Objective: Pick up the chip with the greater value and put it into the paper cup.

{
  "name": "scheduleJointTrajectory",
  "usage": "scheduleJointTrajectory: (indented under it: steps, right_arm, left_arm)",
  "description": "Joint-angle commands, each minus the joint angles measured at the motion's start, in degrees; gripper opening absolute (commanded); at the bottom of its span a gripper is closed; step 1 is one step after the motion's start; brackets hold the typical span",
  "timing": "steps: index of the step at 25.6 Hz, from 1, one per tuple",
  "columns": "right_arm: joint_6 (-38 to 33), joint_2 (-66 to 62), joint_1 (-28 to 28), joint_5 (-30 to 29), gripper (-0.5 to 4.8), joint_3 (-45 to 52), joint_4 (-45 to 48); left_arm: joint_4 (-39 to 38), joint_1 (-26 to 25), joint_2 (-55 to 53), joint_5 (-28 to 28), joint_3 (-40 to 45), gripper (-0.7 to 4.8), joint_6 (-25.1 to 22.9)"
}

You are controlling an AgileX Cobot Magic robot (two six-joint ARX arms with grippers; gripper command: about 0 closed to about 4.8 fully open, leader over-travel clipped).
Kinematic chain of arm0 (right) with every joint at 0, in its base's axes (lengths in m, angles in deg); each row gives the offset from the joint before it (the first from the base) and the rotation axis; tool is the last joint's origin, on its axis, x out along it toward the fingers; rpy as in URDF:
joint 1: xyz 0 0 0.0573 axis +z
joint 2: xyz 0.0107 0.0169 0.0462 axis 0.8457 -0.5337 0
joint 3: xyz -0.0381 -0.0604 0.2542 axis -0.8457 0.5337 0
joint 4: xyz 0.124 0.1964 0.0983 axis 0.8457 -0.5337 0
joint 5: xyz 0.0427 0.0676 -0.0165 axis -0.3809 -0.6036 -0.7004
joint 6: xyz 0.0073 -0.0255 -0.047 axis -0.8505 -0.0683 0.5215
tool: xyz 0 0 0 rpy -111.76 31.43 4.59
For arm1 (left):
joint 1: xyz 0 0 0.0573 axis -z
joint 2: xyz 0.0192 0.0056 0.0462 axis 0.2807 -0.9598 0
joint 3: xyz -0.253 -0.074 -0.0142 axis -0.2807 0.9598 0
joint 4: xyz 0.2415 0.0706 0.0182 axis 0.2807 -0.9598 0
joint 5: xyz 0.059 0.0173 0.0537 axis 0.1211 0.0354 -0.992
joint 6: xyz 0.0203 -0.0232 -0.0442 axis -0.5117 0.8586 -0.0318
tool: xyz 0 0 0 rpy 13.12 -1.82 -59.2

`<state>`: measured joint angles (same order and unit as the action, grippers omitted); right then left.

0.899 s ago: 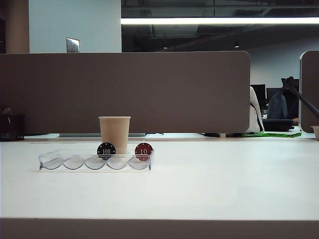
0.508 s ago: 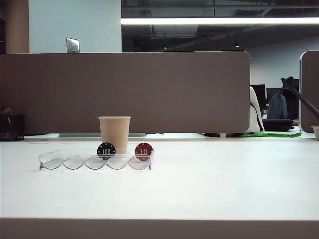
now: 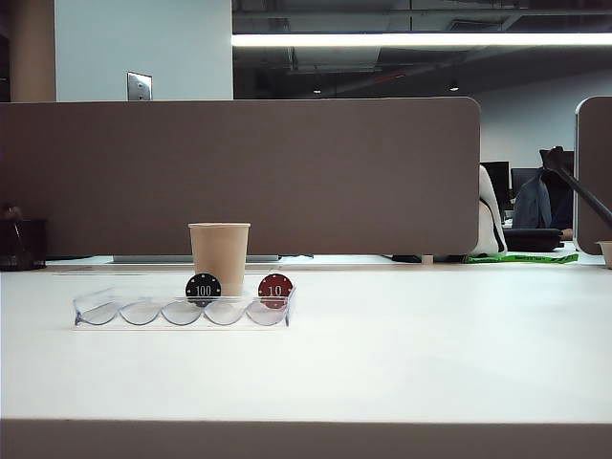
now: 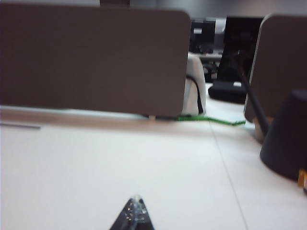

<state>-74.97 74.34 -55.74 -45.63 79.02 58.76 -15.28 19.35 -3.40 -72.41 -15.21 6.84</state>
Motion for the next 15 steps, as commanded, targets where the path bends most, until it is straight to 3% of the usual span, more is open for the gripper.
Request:
scheduleJointTrajectory:
  steps: [1, 6, 11, 15]
  right_arm:
    - [-0.2, -0.2, 0.0, 0.3, -0.06, -3.7, -3.8]
    - [0.0, -0.6, 0.1, -0.1, -0.06, -9.5, -10.2]
    - [2.8, -10.2, 0.1, -3.8, -0.06, -20.3, -16.0]
    - [2.8, -18.4, 0.1, -7.2, -0.06, -27.8, -19.1]
  left_arm:
    - [-2.1, -0.1, -0.4, 0.3, -3.8, -0.05, -0.8]
    - [-8.7, -0.1, -4.7, 2.7, -11.2, -0.05, -3.8]
    - [-12.7, -0.1, -17.5, 10.4, -22.7, -0.05, -6.9]
    - [-14.7, -0.1, -24.5, 12.5, -28.3, -0.05, -12.9]
